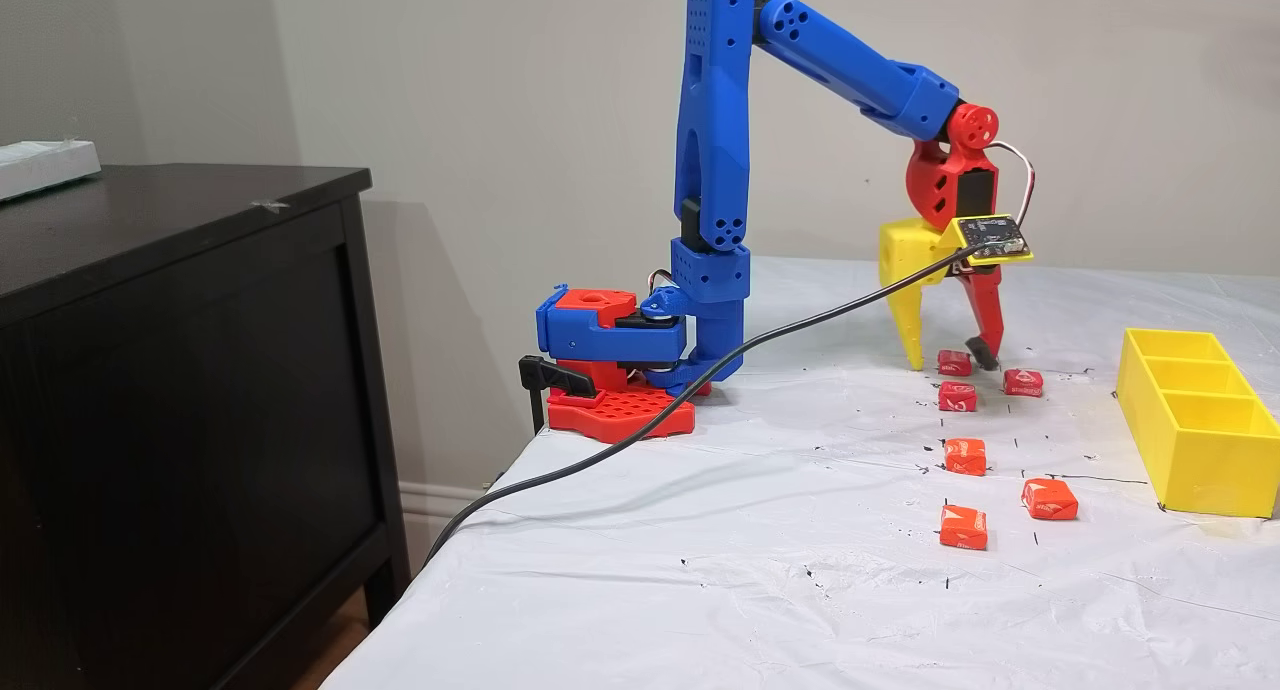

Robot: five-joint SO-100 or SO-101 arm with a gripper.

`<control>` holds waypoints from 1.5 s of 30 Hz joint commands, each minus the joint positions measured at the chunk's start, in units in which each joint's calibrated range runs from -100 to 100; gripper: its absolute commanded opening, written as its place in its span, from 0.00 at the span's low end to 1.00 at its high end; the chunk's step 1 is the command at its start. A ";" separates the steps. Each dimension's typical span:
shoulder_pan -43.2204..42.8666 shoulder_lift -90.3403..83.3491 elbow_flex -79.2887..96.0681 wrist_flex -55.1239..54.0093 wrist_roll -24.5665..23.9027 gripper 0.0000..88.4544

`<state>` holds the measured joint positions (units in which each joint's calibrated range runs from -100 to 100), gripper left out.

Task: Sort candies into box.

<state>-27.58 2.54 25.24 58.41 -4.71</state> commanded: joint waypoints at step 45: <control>16.44 -7.54 -16.81 -24.23 1.03 0.00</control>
<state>-11.35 -6.09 17.02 36.90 -3.54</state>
